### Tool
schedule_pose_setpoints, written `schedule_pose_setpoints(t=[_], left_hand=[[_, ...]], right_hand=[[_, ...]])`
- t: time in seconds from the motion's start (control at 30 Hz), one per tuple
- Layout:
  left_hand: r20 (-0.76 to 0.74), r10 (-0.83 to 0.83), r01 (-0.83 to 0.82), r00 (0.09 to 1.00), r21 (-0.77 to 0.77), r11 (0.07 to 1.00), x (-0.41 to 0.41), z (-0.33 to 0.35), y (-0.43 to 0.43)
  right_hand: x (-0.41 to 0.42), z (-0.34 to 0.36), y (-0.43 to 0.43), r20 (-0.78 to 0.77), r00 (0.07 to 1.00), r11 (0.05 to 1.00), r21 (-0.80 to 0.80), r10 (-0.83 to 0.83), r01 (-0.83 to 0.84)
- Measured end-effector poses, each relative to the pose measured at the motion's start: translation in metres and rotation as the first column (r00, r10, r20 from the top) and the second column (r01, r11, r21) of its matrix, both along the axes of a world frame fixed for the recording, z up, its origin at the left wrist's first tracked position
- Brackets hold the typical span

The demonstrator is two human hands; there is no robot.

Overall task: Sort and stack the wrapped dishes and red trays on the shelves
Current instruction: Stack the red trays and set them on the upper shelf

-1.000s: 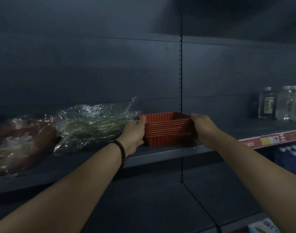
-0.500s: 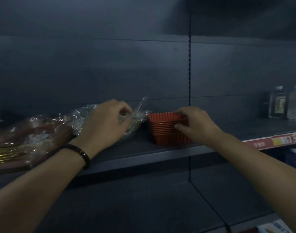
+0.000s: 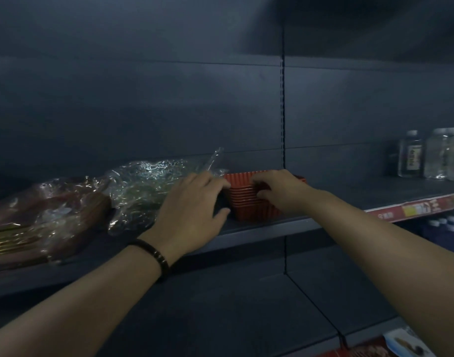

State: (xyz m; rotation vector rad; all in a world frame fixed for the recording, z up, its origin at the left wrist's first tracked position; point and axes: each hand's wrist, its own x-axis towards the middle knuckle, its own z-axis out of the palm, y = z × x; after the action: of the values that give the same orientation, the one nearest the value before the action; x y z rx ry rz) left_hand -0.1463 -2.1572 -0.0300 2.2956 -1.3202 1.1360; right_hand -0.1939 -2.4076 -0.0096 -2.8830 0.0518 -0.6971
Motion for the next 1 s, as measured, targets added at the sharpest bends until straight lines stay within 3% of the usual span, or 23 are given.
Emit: schedule_pose_setpoints(t=[0.2,0.47,0.6,0.67,0.8,0.87,1.0], left_hand=[[-0.265,-0.156,0.146,0.952,-0.057,0.988,0.004,-0.001,-0.041],[-0.232,-0.122,0.105,0.965,-0.085,0.991,0.004,0.003,-0.049],[-0.177,-0.1,0.091,0.979,-0.058,0.994,-0.002,0.012,-0.031],[-0.129,-0.065,0.057,0.989,-0.063,0.996,0.001,0.021,-0.011],[-0.072,0.175,-0.176,0.982,-0.006,0.984,0.025,0.043,0.038],[-0.122,0.313,-0.303,0.942,0.094,0.948,0.036,0.048,0.054],[-0.183,0.415,-0.365,0.891,0.253,0.896,0.056,0.035,0.054]], right_hand=[[-0.021,0.004,0.0,-0.005,0.998,0.998,-0.007,0.068,-0.068],[-0.028,-0.001,0.001,0.035,0.993,0.993,0.042,0.113,-0.114],[-0.028,0.004,0.0,-0.028,0.996,0.996,-0.006,0.09,-0.09],[-0.028,0.009,0.004,-0.042,0.997,0.998,-0.009,0.058,-0.059],[-0.028,0.015,0.028,0.144,0.989,0.986,0.153,0.044,-0.067],[-0.022,0.013,0.04,0.183,0.983,0.994,0.105,0.022,-0.042],[-0.014,0.0,0.062,0.273,0.957,0.995,0.057,-0.094,0.082]])
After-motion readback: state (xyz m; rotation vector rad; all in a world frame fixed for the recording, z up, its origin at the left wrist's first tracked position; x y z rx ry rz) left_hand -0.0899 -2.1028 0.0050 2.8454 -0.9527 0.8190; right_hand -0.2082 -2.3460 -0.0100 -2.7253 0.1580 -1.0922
